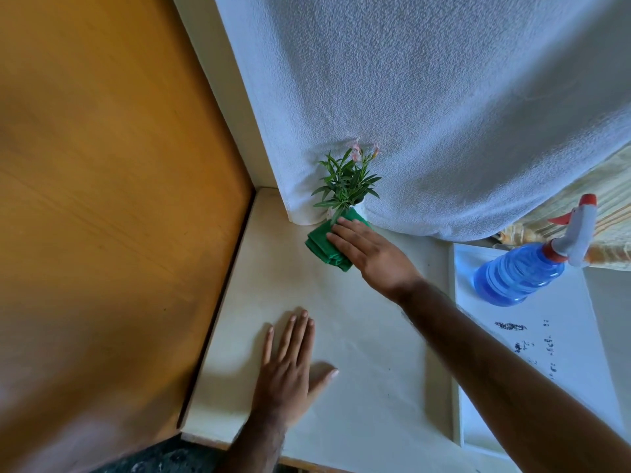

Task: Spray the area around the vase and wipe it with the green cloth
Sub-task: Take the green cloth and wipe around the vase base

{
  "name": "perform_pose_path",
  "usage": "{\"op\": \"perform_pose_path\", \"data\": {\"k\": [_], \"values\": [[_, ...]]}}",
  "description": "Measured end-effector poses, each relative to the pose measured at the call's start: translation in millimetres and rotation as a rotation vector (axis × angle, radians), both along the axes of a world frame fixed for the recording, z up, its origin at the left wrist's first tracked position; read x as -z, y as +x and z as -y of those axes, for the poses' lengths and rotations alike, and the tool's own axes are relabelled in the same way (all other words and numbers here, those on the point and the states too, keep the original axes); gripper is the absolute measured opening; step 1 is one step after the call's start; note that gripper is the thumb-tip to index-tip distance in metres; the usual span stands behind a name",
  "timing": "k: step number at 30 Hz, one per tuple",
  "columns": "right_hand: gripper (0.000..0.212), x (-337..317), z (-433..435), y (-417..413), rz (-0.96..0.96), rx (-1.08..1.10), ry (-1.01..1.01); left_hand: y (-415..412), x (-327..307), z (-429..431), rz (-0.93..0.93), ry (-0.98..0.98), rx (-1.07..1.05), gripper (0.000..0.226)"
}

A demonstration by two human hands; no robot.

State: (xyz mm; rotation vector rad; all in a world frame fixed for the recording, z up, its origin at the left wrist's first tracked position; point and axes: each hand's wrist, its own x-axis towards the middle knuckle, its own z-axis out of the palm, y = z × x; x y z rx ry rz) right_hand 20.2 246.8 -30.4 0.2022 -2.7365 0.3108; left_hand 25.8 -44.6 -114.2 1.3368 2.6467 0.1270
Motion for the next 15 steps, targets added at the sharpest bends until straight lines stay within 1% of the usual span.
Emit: {"op": "perform_pose_path", "data": {"k": [2,4,8,11,13,14,15], "values": [[0.045,-3,-1,-5,0.014,-0.023,0.048,1,-1,0,0.003,0.004,0.001,0.100],[0.047,-1,-3,-6,0.072,-0.030,0.079,1,-1,0,0.004,0.011,0.001,0.099],[0.051,7,-6,-6,0.143,-0.047,0.061,-1,0,-1,0.002,0.001,0.001,0.100],[0.051,17,-5,-6,0.210,-0.028,-0.038,-1,2,0,0.003,-0.006,0.003,0.100],[0.060,21,-3,-6,0.356,0.047,-0.179,-1,3,1,0.009,-0.009,0.003,0.101],[0.061,20,-3,-6,0.419,0.090,-0.250,-1,4,1,0.012,-0.011,0.003,0.101],[0.057,19,-3,-7,0.439,0.122,-0.309,-1,4,1,0.014,-0.013,0.003,0.101]]}}
